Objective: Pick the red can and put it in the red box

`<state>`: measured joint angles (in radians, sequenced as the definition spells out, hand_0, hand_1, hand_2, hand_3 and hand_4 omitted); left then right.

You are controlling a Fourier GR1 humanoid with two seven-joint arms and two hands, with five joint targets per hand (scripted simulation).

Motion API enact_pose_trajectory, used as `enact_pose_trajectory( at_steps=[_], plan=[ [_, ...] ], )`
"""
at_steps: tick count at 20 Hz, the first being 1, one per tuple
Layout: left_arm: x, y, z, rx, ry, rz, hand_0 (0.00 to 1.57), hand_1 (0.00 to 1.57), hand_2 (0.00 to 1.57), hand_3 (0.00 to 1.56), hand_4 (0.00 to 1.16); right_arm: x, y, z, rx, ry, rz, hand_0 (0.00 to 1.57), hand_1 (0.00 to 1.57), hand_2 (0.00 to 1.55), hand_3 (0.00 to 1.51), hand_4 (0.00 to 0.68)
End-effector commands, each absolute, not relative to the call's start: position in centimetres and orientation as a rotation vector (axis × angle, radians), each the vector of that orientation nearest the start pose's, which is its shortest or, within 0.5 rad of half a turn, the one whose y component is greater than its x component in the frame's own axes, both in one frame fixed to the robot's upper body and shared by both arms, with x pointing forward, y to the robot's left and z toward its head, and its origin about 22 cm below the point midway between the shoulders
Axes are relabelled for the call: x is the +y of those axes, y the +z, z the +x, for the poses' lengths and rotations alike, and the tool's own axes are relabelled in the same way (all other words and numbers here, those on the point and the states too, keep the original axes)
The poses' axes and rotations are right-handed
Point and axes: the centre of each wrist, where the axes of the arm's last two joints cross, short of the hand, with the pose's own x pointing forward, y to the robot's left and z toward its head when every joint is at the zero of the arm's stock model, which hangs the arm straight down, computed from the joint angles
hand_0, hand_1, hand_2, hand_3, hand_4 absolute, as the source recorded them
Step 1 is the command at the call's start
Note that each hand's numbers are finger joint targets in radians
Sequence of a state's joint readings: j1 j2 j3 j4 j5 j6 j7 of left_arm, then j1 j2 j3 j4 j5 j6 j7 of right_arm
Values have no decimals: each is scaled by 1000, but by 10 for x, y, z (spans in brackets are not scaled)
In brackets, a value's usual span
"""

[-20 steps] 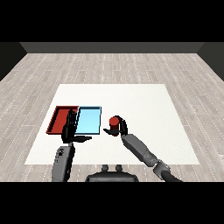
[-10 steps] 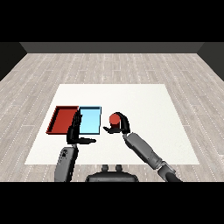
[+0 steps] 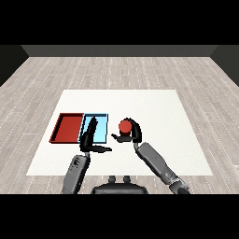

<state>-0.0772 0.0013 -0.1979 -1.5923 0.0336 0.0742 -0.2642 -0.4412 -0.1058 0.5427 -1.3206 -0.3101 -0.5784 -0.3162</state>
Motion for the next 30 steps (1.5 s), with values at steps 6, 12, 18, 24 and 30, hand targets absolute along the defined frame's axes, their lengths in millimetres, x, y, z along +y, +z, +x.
enact_pose_trajectory(
  at_steps=[6,12,18,24,30],
  plan=[
    [141,37,268,-1867,-92,-256,0,0,0,0,0,-76,34,282,-1905,31,109,1456,1456,1433,1389,646],
    [126,6,268,-1782,-131,-264,0,0,0,0,0,-79,30,300,-1920,19,156,1462,1462,1443,1389,639],
    [115,-23,250,-1772,-114,-289,0,0,0,0,0,-80,25,276,-1929,26,157,1458,1458,1443,1381,639],
    [91,-8,272,-1748,-114,-293,0,0,0,0,0,-57,34,289,-1914,31,145,1451,1451,1434,1378,641],
    [115,-14,280,-1740,-104,-338,0,0,0,0,0,-62,42,296,-1915,53,193,1452,1452,1438,1378,626]
  ],
)
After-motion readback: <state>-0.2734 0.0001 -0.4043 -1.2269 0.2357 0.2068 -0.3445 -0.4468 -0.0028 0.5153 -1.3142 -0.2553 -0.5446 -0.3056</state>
